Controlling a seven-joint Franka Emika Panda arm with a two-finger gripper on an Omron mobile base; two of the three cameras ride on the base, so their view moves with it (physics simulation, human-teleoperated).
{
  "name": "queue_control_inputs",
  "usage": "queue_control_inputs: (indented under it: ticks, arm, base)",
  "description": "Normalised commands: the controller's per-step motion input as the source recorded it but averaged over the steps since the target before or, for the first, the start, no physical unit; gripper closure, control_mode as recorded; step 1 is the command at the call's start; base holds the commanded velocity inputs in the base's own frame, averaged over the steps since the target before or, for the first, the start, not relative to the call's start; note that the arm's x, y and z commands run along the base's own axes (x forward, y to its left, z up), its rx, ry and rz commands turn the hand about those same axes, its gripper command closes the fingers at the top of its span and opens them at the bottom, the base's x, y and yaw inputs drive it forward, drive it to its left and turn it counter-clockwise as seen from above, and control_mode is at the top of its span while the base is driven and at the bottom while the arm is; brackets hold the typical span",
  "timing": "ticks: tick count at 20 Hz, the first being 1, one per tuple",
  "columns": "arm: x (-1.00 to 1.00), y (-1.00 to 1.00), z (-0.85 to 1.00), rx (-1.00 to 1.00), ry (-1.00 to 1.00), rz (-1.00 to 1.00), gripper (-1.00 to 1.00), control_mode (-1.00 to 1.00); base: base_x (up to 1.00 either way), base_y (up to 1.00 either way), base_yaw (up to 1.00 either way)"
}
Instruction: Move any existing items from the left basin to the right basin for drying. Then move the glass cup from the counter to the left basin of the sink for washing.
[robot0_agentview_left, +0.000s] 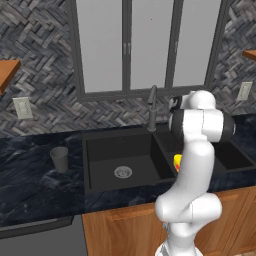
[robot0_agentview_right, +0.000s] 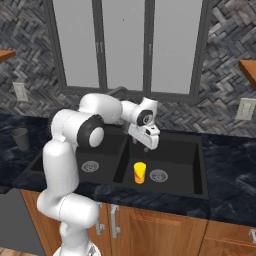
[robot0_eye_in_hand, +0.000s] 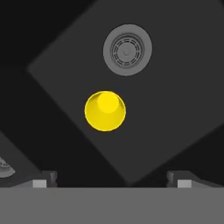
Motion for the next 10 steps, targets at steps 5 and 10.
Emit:
queue_control_inputs:
  ticks: [5,10]
  arm:
    - [-0.13,0.31,0.2,-0.01,0.0,0.01,-1.0,-1.0]
    - [-0.15,0.34,0.13,-0.01,0.0,0.02,-1.0,-1.0]
  base:
    - [0.0,0.0,0.0]
    - [0.0,0.0,0.0]
